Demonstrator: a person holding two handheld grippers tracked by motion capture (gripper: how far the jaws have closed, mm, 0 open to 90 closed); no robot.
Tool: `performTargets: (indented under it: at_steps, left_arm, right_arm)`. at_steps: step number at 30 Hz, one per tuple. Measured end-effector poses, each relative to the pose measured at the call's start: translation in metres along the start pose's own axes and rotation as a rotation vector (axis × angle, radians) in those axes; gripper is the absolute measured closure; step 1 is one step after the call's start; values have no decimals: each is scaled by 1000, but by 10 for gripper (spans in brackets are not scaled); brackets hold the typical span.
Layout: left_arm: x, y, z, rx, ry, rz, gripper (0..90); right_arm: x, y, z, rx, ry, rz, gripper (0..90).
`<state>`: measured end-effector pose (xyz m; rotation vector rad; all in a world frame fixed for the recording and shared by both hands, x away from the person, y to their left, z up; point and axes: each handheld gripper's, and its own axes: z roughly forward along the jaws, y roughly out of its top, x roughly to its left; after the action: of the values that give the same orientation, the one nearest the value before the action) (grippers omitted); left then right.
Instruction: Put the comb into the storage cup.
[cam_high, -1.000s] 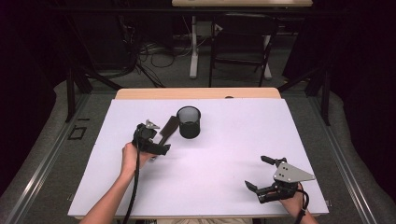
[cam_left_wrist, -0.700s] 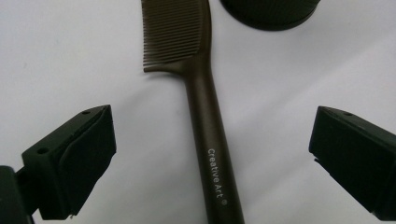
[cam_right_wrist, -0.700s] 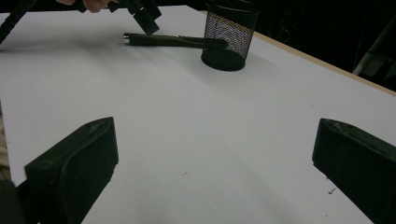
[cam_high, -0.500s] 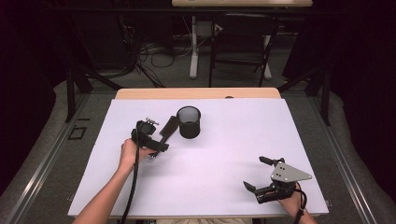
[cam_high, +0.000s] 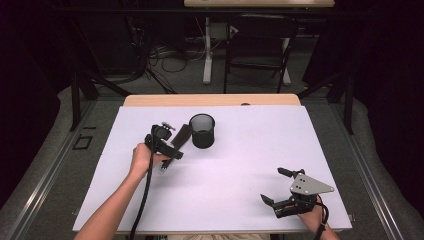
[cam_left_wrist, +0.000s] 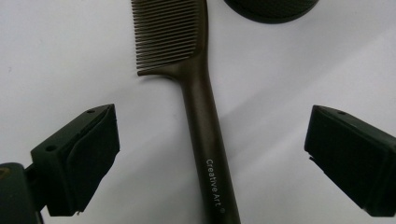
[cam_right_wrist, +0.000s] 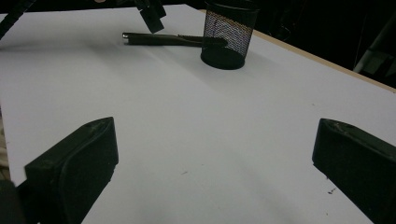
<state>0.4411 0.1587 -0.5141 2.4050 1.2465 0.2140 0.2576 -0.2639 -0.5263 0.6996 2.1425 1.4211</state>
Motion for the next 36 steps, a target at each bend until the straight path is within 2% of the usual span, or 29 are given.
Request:
performTargets:
  at_steps: [4, 8, 9, 12, 14, 15, 16, 21, 31, 36]
  left_arm:
    - [0, 4, 2, 34, 6, 0, 57]
    - [1, 7, 6, 53, 16, 6, 117]
    - [1, 8, 7, 69, 15, 10, 167]
    - [0, 11, 10, 84, 20, 1, 212]
    - [0, 14, 10, 93, 16, -2, 315]
    - [0, 15, 11, 95, 14, -7, 315]
    - [0, 17, 12, 105, 12, -24, 357]
    - [-1, 18, 13, 136, 24, -35, 461]
    - [-3, 21, 17, 162, 42, -44, 625]
    - [-5, 22, 20, 190, 64, -37, 661]
  right_arm:
    - [0, 0, 0, -1, 4, 7, 0]
    - [0, 0, 0, 0, 4, 2, 0]
    - [0, 0, 0, 4, 5, 4, 0]
    - [0, 0, 1, 9, 6, 8, 0]
    - [0, -1, 1, 12, 8, 10, 0]
    - [0, -1, 1, 12, 8, 10, 0]
    - [0, -1, 1, 11, 8, 11, 0]
    - [0, -1, 1, 9, 7, 8, 0]
    - [0, 0, 0, 6, 11, 6, 0]
    - [0, 0, 0, 7, 12, 5, 0]
